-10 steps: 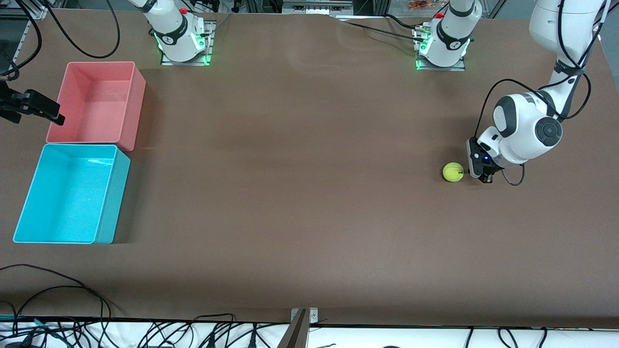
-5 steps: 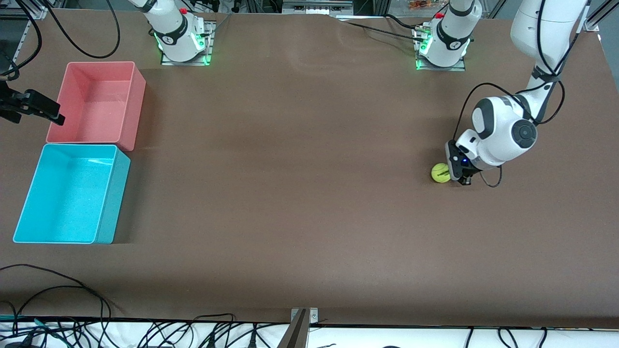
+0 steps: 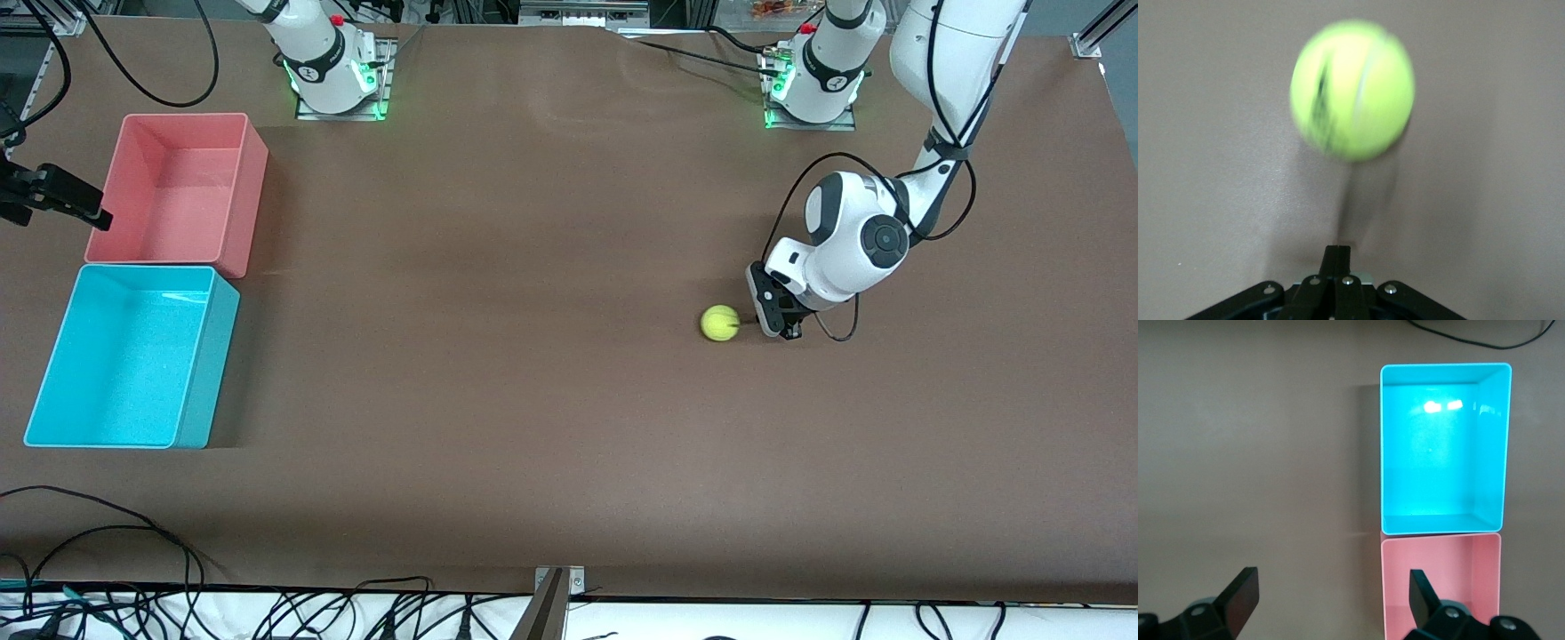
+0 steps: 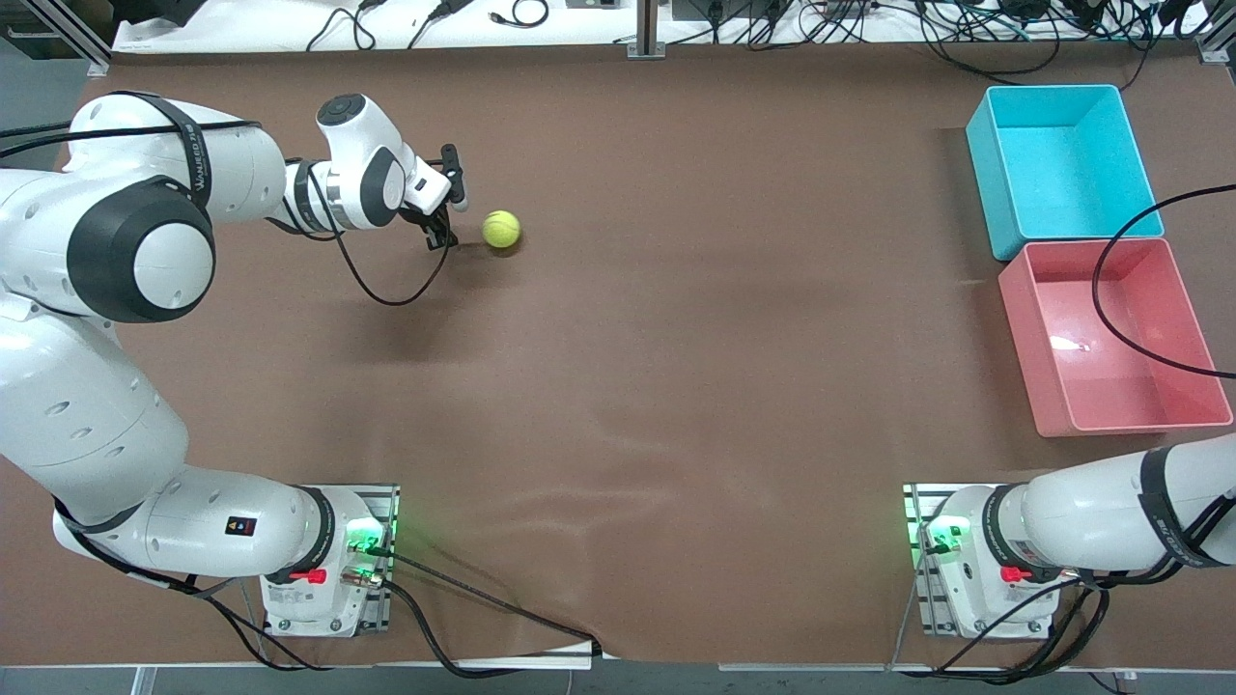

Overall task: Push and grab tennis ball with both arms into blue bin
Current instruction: 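Push the tennis ball toward the bins with the left gripper, then reach the right gripper toward the rolling ball while the left gripper withdraws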

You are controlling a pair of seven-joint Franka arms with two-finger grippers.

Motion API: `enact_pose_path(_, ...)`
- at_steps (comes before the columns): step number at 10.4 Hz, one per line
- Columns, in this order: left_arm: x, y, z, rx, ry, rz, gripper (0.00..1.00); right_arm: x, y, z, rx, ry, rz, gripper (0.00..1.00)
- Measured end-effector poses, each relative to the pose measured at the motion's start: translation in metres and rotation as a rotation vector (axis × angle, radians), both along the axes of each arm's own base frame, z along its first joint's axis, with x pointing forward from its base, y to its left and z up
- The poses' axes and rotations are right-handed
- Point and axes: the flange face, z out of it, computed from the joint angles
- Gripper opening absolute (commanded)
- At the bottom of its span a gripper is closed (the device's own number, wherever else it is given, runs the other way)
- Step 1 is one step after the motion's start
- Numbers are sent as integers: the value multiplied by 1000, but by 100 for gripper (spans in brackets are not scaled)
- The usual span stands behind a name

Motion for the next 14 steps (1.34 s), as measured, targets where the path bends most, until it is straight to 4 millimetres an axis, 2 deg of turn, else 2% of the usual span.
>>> enact_pose_path(2,2,8,0,3,0,14,0,0,1,7,-1,-15,2,100)
enact_pose_path(7,2,9,-2,4,3,17,0,1,5,4,18,-5,16,100)
enact_pose_path(8,2,10,-2,4,4,18,5,1,6,0,19,14,48,100)
enact_pose_path(9,2,12,-3,5,4,21,36,1,7,-6,21,33,74,100)
enact_pose_path(10,3,15,-3,7,3,26,64,2,9,-13,24,55,88,100)
enact_pose_path(11,4,19,-3,9,3,33,64,3,11,-23,26,75,100,100)
enact_pose_path(12,4,22,-3,12,2,39,72,4,17,-34,29,91,114,100)
enact_pose_path(13,5,26,-3,14,1,45,91,6,23,-47,29,94,126,100)
enact_pose_path(14,6,27,-2,15,0,47,94,8,27,-65,29,85,133,100)
